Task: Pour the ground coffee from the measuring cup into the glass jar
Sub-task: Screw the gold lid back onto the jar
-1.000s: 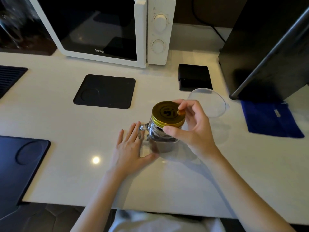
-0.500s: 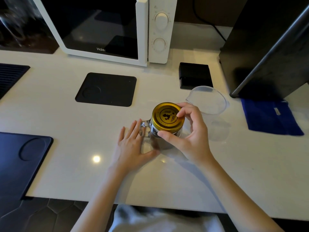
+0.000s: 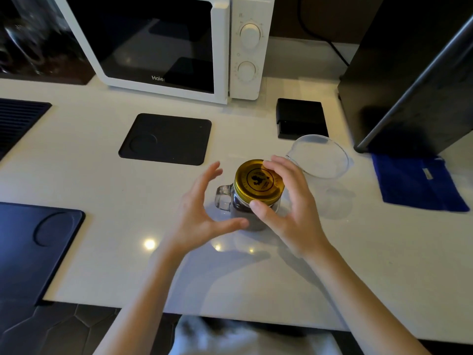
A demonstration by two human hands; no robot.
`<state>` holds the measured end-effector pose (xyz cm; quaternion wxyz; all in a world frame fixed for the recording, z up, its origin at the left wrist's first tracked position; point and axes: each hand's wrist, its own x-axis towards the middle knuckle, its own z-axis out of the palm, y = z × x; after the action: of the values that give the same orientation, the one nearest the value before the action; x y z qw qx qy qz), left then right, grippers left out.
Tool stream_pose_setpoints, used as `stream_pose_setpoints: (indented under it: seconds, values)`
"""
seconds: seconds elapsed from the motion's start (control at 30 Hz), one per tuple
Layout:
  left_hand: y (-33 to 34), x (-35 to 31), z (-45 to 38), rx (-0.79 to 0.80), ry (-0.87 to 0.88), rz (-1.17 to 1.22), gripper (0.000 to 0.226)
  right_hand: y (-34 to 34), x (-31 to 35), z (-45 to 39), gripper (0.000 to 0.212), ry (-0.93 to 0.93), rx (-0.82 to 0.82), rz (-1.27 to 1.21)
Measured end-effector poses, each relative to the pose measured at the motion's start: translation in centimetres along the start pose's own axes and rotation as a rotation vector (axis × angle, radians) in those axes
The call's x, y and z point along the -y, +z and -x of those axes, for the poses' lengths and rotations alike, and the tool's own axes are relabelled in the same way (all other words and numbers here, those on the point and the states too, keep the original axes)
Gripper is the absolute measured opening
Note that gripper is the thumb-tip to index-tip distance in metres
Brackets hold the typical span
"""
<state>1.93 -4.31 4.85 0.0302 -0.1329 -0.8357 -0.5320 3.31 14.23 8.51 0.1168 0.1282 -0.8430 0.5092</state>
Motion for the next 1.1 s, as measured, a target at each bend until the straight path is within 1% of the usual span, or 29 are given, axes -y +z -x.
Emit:
stream_pose_setpoints:
  seconds: [0.1, 0.17, 0.27, 0.3, 0.4, 0.5, 0.6, 0.7, 0.77, 0.87, 0.9, 0.93, 1.0, 1.03, 1.07, 1.1]
  values:
    - [0.7, -1.4, -0.9, 0.029, 0.092, 0.015, 0.094, -0.5, 0.1, -0.1, 0.059, -0.003, 0.056, -0.018]
    - [1.4, -1.8, -1.3, 0.041, 0.135, 0.038, 0.084, -0.9, 0.0, -0.3, 0.059, -0.006, 0.061, -0.022]
    - [2.0, -1.7, -1.4, 0.015, 0.144, 0.054, 0.070, -1.4, -0.2, -0.7, 0.058, -0.028, 0.046, -0.022]
    - [2.1, -1.6, -1.4, 0.005, 0.139, 0.054, 0.069, -1.5, -0.3, -0.8, 0.058, -0.033, 0.038, -0.020]
    - [2.1, -1.2, -1.3, -0.004, 0.118, 0.059, 0.073, -1.6, -0.2, -0.9, 0.058, -0.060, 0.008, -0.003]
    - [2.4, -1.0, -1.2, -0.019, 0.107, 0.065, 0.073, -1.1, 0.1, -0.8, 0.064, -0.077, -0.031, 0.070]
    - [2.6, -0.7, -1.2, -0.033, 0.097, 0.068, 0.074, -0.2, 0.6, -0.3, 0.068, -0.081, -0.104, 0.202]
    - [2.7, -0.6, -1.2, -0.047, 0.095, 0.060, 0.073, 0.1, 0.7, 0.5, 0.066, -0.138, -0.176, 0.356]
    - [2.6, -0.7, -1.2, -0.046, 0.095, 0.065, 0.073, -0.3, 0.6, 1.1, 0.057, -0.175, -0.237, 0.388]
    - [2.6, -0.7, -1.1, -0.040, 0.058, 0.081, 0.079, -1.5, 0.7, 1.1, 0.036, -0.256, -0.302, 0.374]
    - [2.6, -0.7, -1.1, -0.040, 0.051, 0.083, 0.079, -1.8, 0.9, 0.8, 0.034, -0.247, -0.273, 0.353]
    - [2.7, -0.8, -1.0, -0.044, 0.054, 0.084, 0.079, -2.0, 1.2, 0.4, 0.035, -0.204, -0.203, 0.319]
    - [2.7, -0.9, -1.1, -0.060, 0.082, 0.081, 0.075, -1.9, 1.6, -0.3, 0.051, -0.102, 0.018, 0.259]
    - [2.7, -1.0, -1.1, -0.066, 0.095, 0.077, 0.073, -1.7, 1.5, -0.4, 0.057, -0.082, 0.114, 0.251]
    - [2.8, -1.0, -1.1, -0.069, 0.102, 0.071, 0.071, -1.5, 1.4, -0.3, 0.060, -0.078, 0.178, 0.256]
    - [2.8, -1.0, -1.1, -0.070, 0.105, 0.063, 0.071, -1.3, 1.4, 0.0, 0.061, -0.078, 0.208, 0.267]
